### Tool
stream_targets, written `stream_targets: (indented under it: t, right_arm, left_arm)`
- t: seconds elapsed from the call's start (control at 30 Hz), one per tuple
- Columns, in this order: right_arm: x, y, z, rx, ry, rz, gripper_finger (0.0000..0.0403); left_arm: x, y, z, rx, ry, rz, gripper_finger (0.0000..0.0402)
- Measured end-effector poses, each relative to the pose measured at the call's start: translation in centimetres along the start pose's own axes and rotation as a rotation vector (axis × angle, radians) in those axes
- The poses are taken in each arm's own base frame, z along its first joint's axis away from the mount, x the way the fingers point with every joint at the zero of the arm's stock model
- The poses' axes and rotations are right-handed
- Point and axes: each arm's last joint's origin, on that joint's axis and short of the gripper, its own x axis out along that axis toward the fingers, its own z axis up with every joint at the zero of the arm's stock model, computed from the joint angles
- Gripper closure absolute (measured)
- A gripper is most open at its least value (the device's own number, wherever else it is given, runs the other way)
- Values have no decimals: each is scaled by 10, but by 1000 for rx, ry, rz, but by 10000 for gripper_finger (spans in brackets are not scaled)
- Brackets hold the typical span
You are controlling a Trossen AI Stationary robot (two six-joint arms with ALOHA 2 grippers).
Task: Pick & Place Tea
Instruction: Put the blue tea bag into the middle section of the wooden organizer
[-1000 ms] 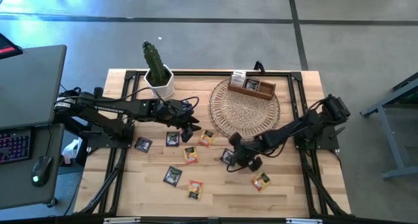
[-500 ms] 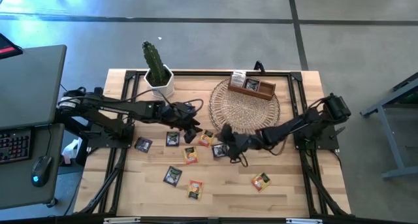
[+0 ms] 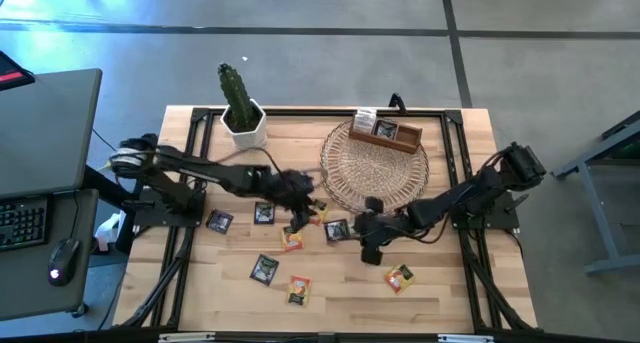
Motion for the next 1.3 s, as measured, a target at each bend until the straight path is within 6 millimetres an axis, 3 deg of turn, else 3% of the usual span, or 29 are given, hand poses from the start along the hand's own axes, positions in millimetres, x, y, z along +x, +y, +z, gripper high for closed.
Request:
stream_targets:
  t: [0.23,0.5,0.97,1.13,1.3]
  right_arm:
    - [18,-1,-9,384,56,-2,263]
    - [43,-10,-16,574,79,-50,263]
    - [57,-25,-4,607,22,23,276]
    - [57,-25,-4,509,32,40,315]
    - [57,-25,-5,440,31,41,379]
  left_arm:
    - [52,-12,-24,33,27,-60,232]
    - [76,-3,-41,-17,72,9,232]
    - [92,-4,-43,-38,40,-61,232]
    - [93,-5,-42,-38,59,-83,232]
    - [93,-6,-42,-62,73,-111,232]
